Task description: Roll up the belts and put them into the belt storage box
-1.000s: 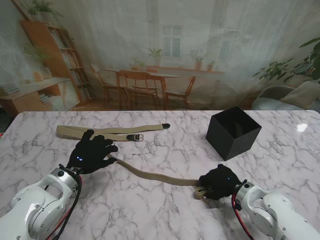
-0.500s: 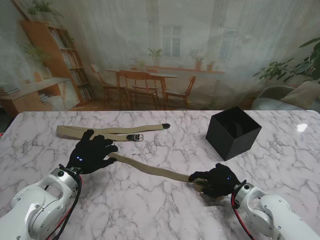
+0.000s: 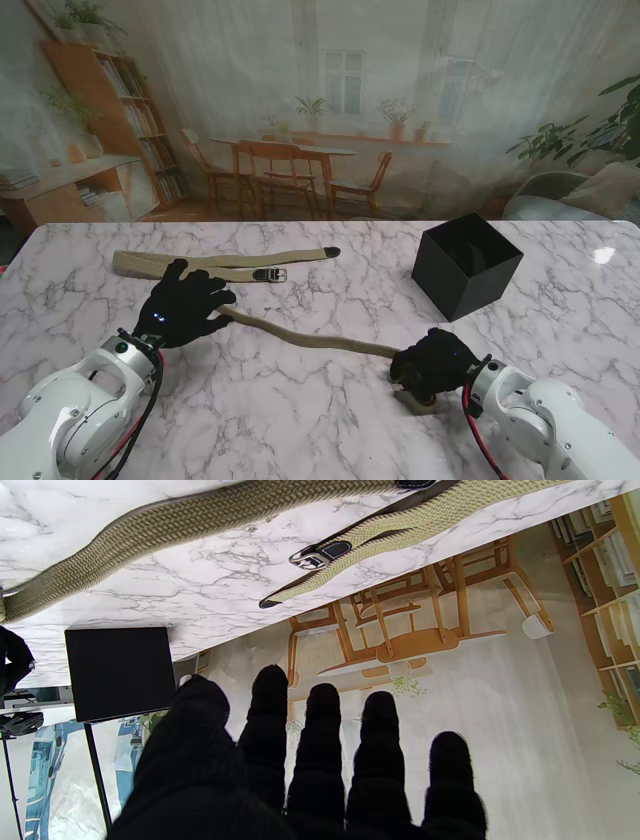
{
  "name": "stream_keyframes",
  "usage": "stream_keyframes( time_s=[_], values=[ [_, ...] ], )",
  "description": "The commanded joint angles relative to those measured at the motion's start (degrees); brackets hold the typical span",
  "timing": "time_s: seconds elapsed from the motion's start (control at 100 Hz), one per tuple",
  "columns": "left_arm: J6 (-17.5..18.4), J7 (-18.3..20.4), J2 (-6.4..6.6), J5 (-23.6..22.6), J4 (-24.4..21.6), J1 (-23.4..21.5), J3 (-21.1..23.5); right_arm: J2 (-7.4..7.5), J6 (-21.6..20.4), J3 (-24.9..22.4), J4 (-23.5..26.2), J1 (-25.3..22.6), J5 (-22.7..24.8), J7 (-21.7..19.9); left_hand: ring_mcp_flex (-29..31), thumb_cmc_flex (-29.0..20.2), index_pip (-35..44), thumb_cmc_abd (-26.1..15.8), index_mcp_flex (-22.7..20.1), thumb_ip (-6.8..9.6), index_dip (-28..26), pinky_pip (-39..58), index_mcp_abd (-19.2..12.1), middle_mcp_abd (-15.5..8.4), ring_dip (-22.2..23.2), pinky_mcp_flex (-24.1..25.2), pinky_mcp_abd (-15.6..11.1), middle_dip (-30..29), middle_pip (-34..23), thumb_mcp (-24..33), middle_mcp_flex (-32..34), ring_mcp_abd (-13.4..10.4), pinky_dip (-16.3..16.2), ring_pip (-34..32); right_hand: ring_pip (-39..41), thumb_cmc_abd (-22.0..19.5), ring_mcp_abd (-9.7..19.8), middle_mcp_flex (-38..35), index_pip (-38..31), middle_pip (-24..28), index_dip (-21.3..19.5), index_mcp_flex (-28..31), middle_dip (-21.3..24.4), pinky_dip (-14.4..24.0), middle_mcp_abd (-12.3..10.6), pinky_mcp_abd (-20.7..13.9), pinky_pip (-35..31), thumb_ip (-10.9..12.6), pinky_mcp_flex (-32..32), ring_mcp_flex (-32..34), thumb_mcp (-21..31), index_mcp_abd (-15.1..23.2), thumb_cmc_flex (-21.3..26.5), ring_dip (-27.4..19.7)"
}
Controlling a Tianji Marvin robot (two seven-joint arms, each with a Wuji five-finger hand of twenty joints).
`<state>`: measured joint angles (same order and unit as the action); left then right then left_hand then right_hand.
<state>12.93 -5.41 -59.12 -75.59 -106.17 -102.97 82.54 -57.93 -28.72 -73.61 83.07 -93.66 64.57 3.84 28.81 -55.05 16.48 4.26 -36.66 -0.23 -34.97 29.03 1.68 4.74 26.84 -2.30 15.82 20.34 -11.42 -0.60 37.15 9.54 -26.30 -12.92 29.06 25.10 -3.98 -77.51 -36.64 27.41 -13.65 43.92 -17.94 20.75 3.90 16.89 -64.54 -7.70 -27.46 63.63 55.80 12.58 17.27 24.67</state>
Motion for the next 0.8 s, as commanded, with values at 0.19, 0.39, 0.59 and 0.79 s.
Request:
stream_keyframes(
  time_s=[0.19, 0.39, 0.59, 0.79],
  values=[
    [-0.1, 0.8, -0.11, 0.0, 0.0, -0.1, -0.1, 0.63, -1.4, -1.8, 4.7, -1.6, -2.2, -10.7, 0.7, 0.9, -0.5, -2.5, 0.7, -0.9, 0.4, -2.6, 1.0, 0.8, 0.5, 1.4, 2.6, 0.9, 0.2, -0.4, 1.6, 0.8, -0.1, 0.1, -13.6, -2.4, 6.5, 11.2, 1.6, -14.3, -2.4, -6.1, 8.7, 0.3, -4.7, -2.3, 2.3, 2.1, 4.2, -9.9, -1.7, -19.2, -5.6, -7.7],
    [-0.2, 0.9, -0.12, 0.0, 0.0, -0.2, 0.0, 0.93, -1.7, -2.6, 6.5, -1.6, -5.4, -16.6, 0.7, 0.9, -0.6, -2.5, 0.7, -0.9, 0.5, -2.8, 1.1, 0.8, 0.5, 1.4, 2.6, 0.9, 0.2, -0.4, 1.6, 0.7, 0.0, 0.2, -15.2, 2.3, 4.8, 14.3, 3.2, -18.9, -1.9, -9.5, 11.0, 0.1, -2.1, -1.4, 4.2, 6.2, 6.8, -13.8, 14.1, -20.9, 1.4, -9.7],
    [-0.2, 0.9, -0.12, 0.0, 0.0, -0.2, 0.0, 1.17, -1.4, -2.7, 7.1, -1.6, -5.3, -18.7, 0.7, 1.0, -0.6, -2.5, 0.7, -0.9, 0.5, -2.9, 1.0, 0.8, 0.5, 1.4, 2.6, 0.9, 0.2, -0.4, 1.7, 0.8, 0.0, 0.2, -15.8, 14.3, 3.9, 15.6, 3.7, -20.1, -2.2, -10.3, 11.4, 0.3, -0.9, -1.3, 5.1, 9.2, 7.2, -15.0, 34.1, -20.7, 10.9, -10.1],
    [-0.3, 0.8, -0.12, 0.0, 0.0, -0.2, 0.0, 1.19, -0.3, -2.9, 7.7, -2.0, -7.6, -20.8, 0.7, 1.0, -0.6, -2.5, 0.7, -0.91, 0.5, -2.9, 1.0, 0.8, 0.5, 1.4, 2.6, 0.9, 0.2, -0.5, 1.7, 0.8, 0.1, 0.1, -16.5, 10.5, 1.6, 16.7, 4.8, -22.6, -1.3, -10.5, 12.6, -0.2, 1.5, 0.8, 6.8, 11.1, 9.3, -16.9, 33.9, -21.3, 5.2, -10.6]
  ],
)
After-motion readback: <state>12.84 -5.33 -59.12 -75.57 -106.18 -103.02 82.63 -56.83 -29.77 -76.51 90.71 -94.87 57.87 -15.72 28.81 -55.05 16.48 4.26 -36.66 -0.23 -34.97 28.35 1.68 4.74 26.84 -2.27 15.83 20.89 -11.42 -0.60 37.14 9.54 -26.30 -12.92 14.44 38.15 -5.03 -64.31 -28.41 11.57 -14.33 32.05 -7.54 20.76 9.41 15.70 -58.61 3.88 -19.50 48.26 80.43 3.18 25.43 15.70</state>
